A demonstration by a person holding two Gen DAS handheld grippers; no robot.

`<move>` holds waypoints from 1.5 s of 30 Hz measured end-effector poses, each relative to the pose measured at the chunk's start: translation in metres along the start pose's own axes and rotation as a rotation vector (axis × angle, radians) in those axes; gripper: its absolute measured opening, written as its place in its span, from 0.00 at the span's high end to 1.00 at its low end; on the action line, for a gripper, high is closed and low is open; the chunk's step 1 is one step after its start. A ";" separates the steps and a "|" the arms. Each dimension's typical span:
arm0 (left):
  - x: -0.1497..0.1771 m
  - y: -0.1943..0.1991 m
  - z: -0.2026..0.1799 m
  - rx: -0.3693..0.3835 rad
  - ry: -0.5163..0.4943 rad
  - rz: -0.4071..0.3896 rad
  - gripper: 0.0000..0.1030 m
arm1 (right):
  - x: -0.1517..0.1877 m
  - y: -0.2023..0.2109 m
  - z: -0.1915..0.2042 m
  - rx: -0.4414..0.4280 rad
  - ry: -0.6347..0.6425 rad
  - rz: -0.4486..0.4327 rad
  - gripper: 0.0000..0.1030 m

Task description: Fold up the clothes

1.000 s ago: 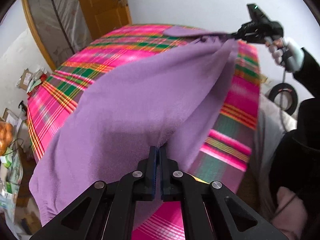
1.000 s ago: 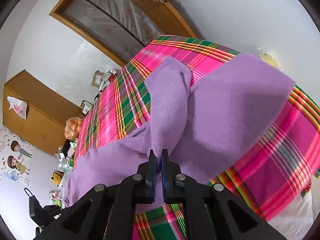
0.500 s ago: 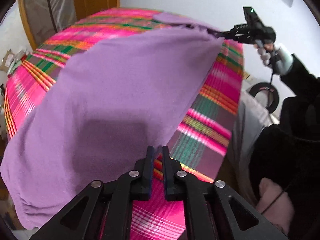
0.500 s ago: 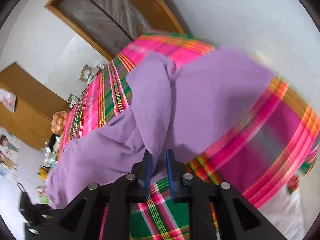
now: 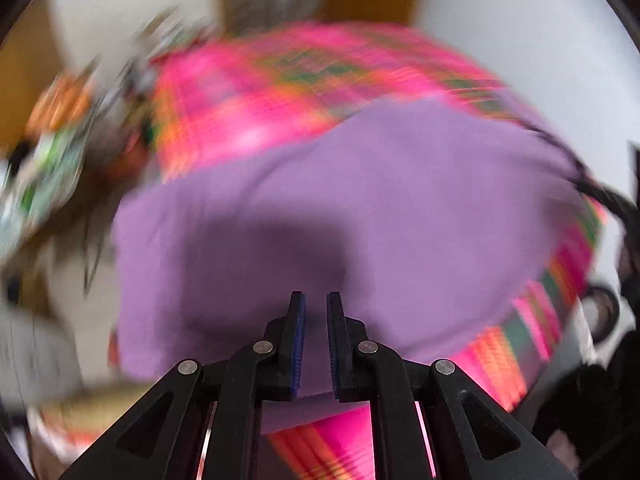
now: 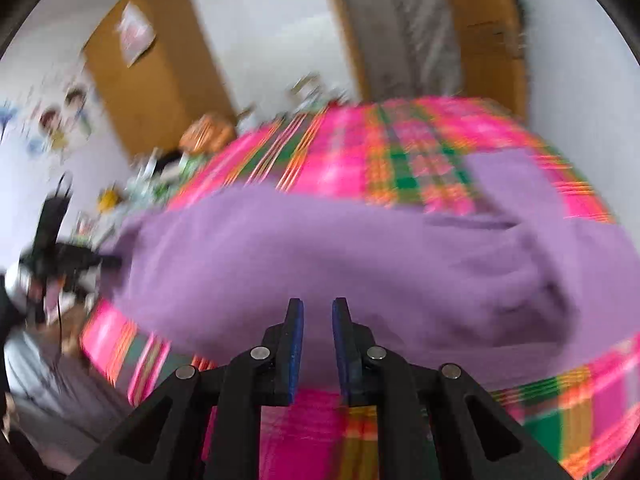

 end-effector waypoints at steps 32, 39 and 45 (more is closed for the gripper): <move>0.042 0.015 0.090 -0.016 0.457 -0.089 0.64 | 0.022 -0.049 0.136 -0.322 0.326 0.147 0.67; 0.052 0.014 0.101 0.004 0.549 -0.080 0.64 | 0.049 -0.068 0.172 -0.357 0.480 0.207 0.67; 0.049 0.015 0.094 0.012 0.521 -0.072 0.68 | 0.056 -0.086 0.179 -0.304 0.538 0.221 0.72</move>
Point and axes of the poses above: each gripper's, at about its wrist camera, not at the fingertips, and y roughly against the way its jaws point, z to its left, x to its underside, the point moved 6 cm from there along -y, roughly the way its jaws point, and after that the axes turned 14 degrees about -y, right-handed, at the moved point
